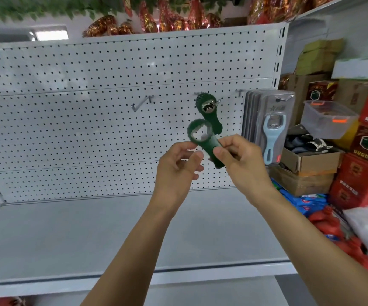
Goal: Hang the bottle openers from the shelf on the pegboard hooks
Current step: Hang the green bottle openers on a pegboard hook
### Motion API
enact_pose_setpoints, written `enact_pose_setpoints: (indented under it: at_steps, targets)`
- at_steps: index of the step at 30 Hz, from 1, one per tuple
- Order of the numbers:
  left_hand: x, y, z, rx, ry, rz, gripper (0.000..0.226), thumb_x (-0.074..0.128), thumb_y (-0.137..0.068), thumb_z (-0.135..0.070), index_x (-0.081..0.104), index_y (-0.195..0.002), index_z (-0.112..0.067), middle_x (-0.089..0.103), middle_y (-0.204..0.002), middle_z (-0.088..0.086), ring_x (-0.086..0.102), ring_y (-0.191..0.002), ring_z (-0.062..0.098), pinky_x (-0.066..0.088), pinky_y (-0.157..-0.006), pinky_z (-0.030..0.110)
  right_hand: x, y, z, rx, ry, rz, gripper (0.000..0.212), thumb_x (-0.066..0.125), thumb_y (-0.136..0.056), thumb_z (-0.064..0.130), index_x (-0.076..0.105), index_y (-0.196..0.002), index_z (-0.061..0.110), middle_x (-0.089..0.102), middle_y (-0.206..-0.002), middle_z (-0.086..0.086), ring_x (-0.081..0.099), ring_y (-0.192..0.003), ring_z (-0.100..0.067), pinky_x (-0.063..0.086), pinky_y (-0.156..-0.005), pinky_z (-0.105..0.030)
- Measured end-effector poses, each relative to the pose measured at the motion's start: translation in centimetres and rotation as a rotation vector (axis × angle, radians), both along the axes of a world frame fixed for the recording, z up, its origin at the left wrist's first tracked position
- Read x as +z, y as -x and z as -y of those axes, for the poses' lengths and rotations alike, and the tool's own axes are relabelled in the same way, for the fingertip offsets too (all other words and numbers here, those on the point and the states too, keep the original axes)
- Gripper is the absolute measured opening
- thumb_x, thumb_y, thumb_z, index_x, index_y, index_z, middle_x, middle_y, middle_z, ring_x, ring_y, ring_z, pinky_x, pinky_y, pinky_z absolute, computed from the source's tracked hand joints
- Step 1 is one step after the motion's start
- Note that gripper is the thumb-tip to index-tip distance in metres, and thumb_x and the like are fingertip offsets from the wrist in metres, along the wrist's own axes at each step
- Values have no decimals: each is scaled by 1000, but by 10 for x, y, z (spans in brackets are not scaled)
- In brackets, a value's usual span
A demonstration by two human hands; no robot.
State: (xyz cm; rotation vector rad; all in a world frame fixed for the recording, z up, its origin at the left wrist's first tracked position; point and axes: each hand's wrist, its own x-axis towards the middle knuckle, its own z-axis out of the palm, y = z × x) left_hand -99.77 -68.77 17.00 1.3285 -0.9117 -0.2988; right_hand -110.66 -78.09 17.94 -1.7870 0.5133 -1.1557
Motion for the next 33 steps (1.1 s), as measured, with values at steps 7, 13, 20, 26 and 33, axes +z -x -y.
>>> enact_pose_setpoints:
  at_steps: [7,13,20,26,33]
  targets:
    - [-15,-2,-9,115,-126,295,17,61,-92,-28,62,-109,-32,67,-93,-14,63,-84,6,49,-73,21,19,-1,20,-80,-27,177,5,56,-94,6,59,-92,10,69,-78,-9,59,-58,0,41,-51,-11]
    - [-38,-9,-21,243,-284,558,23,57,-93,-34,57,-116,-35,65,-96,-20,59,-84,-7,49,-74,23,27,-15,39,-98,-49,155,4,56,-94,8,59,-93,11,69,-76,-6,58,-59,-9,43,-52,-13]
    - [-58,-13,-30,301,-395,649,25,54,-95,-41,54,-120,-38,62,-99,-22,57,-86,-6,49,-72,23,21,-28,53,-98,-87,86,5,55,-94,5,59,-97,7,67,-85,-14,56,-55,-4,41,-47,-10]
    - [-65,-11,-36,332,-429,672,29,54,-95,-39,52,-123,-36,61,-104,-20,58,-88,-2,49,-72,23,19,-37,56,-101,-117,66,2,55,-95,9,57,-96,8,68,-90,-16,57,-59,-10,45,-50,-12]
    - [-85,-8,-51,368,-474,675,29,53,-95,-41,55,-122,-31,62,-107,-17,58,-92,1,48,-71,23,-35,-23,25,-16,-216,-114,12,51,-96,18,61,-96,10,68,-86,-7,60,-67,-13,48,-56,-26]
